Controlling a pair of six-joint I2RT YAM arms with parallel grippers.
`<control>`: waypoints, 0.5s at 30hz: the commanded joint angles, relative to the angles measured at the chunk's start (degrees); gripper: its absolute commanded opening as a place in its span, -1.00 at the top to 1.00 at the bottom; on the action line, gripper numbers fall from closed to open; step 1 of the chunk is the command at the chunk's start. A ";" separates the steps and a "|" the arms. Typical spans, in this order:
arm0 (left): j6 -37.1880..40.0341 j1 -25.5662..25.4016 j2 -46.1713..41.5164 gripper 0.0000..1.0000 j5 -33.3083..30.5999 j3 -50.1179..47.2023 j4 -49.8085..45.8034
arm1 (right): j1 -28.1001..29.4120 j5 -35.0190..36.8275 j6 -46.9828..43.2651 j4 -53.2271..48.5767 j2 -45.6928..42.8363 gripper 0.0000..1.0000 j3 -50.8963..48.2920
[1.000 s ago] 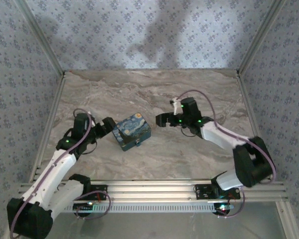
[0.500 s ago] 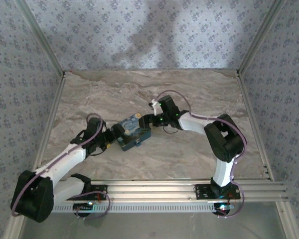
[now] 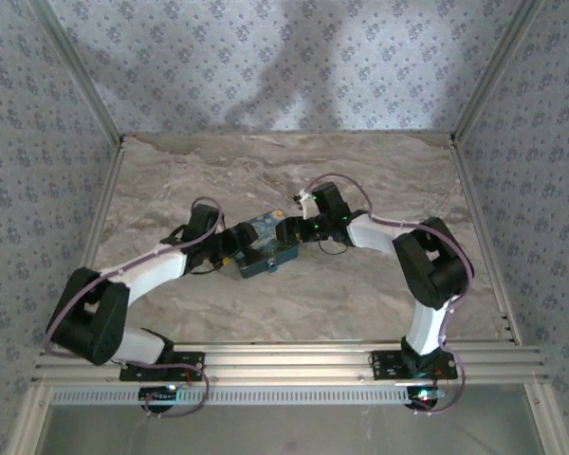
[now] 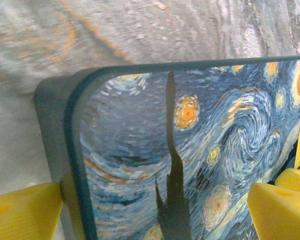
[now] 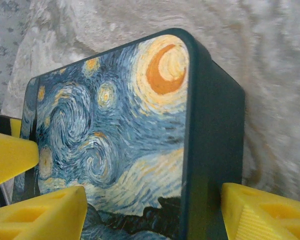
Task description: Unlock the padlock with the key
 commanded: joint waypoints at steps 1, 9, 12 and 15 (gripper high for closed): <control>2.82 -2.39 4.47 -0.89 2.79 6.96 4.90 | -1.25 -2.39 0.86 0.08 -3.52 -0.44 -1.97; 4.77 -5.84 18.72 -0.88 4.96 20.90 4.96 | -8.01 -3.65 -0.12 0.08 -6.50 -0.45 -4.69; 5.20 -6.18 22.83 -0.88 5.44 25.53 4.68 | -10.20 -3.45 -1.06 -0.36 -6.46 -0.45 -4.72; 6.17 -6.25 26.25 -0.88 5.46 29.65 3.68 | -12.14 -3.19 -1.29 -0.01 -6.15 -0.46 -4.83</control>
